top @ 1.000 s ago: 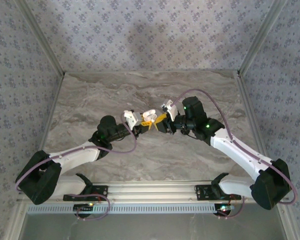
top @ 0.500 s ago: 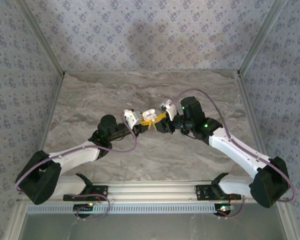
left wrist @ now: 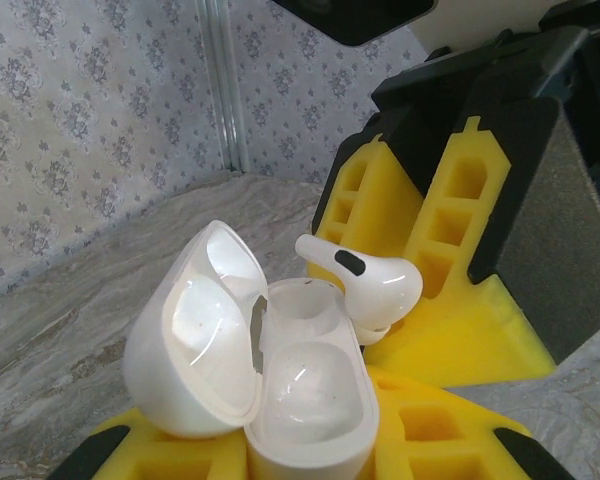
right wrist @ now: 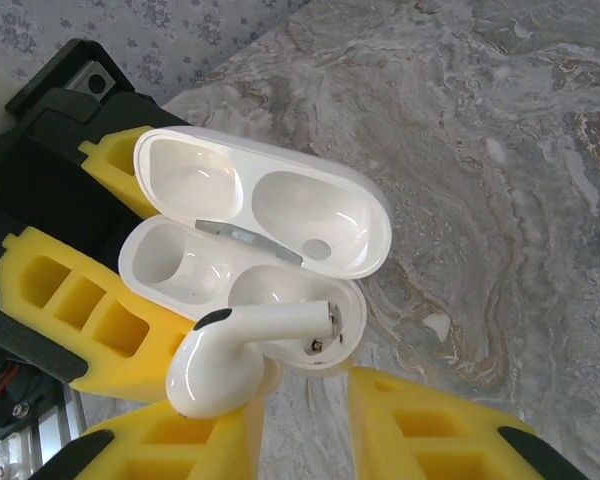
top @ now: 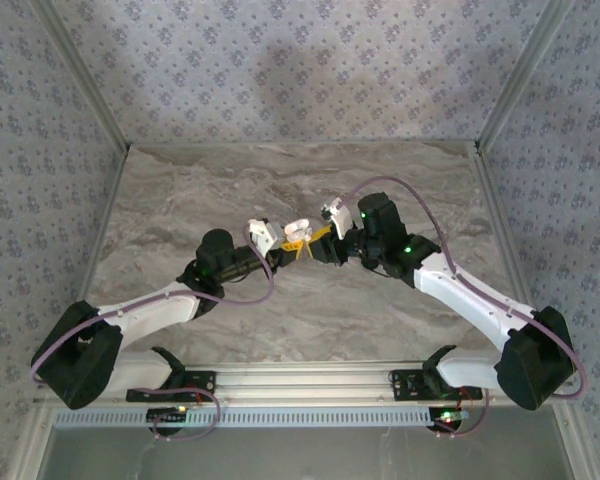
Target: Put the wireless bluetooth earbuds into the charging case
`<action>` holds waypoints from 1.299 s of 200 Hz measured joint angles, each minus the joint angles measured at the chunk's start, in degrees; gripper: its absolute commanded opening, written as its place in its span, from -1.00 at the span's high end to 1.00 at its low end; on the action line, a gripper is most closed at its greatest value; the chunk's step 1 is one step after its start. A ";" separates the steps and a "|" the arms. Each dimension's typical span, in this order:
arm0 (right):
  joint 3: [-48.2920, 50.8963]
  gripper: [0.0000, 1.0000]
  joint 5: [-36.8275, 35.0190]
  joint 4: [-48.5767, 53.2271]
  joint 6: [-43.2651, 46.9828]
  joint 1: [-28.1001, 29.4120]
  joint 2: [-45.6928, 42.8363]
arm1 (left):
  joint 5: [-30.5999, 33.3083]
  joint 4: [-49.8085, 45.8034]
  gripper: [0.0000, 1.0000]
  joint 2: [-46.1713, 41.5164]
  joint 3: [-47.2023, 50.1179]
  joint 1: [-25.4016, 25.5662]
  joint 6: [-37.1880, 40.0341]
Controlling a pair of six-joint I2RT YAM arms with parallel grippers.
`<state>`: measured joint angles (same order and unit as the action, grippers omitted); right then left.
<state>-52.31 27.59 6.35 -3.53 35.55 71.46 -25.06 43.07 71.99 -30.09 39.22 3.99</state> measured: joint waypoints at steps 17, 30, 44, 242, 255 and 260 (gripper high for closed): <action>0.52 0.44 0.02 -0.61 -0.37 -0.04 -0.07 | 0.00 -0.02 0.76 0.00 0.00 0.00 0.00; 1.07 0.44 0.02 -0.98 -0.63 -0.04 -0.26 | -0.13 -0.02 0.76 0.00 0.00 0.07 0.02; 1.51 0.45 0.02 -1.25 -0.98 -0.04 -0.57 | -0.26 -0.02 0.76 0.00 0.00 0.17 0.02; 14.14 0.44 -2.34 -6.49 -7.02 -2.05 -3.15 | -0.63 0.39 0.77 11.61 -0.02 2.38 -0.44; 14.38 0.43 -2.34 -6.27 -7.32 -2.19 -2.78 | -0.46 0.35 0.77 12.68 -0.24 2.64 -0.44; 14.43 0.43 -2.34 -6.16 -7.45 -2.21 -2.71 | -0.35 0.33 0.77 12.98 -0.31 2.78 -0.44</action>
<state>-37.89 25.26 0.19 -10.98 33.34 68.75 -25.41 43.40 84.97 -30.39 42.00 3.55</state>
